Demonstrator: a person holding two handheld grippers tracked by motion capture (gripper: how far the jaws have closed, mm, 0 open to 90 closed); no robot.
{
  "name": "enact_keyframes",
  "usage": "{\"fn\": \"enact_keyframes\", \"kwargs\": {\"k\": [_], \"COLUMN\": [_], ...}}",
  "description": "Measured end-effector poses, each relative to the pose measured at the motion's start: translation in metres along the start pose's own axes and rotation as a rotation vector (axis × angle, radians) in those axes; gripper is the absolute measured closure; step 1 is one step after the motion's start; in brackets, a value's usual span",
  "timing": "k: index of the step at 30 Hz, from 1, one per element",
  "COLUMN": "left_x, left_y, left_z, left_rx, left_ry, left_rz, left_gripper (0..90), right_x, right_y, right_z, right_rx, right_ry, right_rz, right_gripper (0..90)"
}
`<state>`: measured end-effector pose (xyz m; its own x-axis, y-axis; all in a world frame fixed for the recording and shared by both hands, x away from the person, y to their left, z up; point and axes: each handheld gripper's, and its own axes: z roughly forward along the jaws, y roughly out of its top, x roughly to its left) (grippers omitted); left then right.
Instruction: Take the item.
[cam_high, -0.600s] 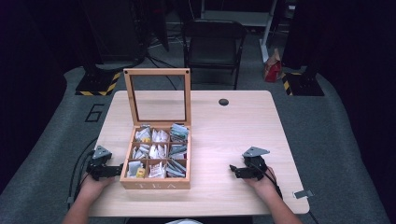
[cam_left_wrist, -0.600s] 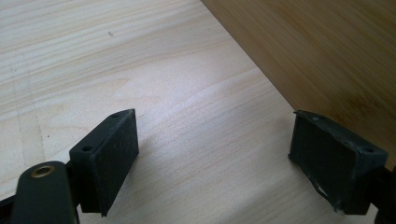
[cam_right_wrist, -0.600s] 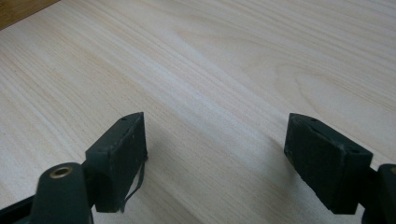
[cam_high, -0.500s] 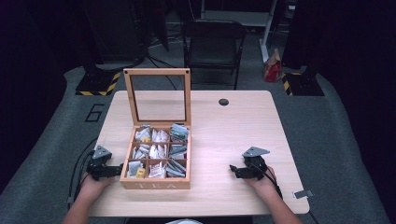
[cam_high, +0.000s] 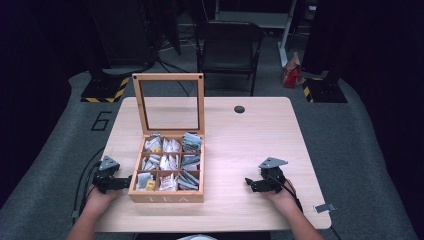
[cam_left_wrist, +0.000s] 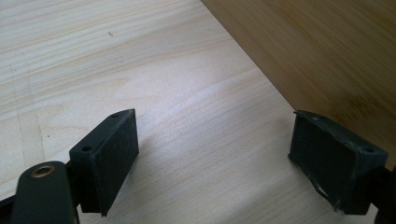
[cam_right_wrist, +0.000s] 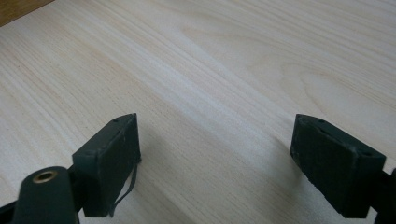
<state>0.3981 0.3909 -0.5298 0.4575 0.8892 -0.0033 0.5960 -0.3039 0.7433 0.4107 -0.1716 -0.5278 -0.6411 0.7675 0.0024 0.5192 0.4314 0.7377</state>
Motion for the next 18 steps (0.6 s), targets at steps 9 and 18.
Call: {"fn": "enact_keyframes", "kwargs": {"k": [9,18], "left_x": [0.0000,0.0001], "left_y": [0.0000,0.0000], "left_z": [0.0000,0.0000], "left_rx": [0.000,0.000], "left_ry": [0.000,0.000], "left_rz": [0.000,0.000], "left_gripper": [15.2,15.2], "right_x": [0.0001,-0.0040], "right_y": [0.0001,-0.0004], "right_z": [0.0002,-0.0048], "right_rx": [0.002,-0.006], "right_ry": [0.000,0.029], "right_rz": [0.000,0.001], "right_gripper": [14.6,28.7]}}
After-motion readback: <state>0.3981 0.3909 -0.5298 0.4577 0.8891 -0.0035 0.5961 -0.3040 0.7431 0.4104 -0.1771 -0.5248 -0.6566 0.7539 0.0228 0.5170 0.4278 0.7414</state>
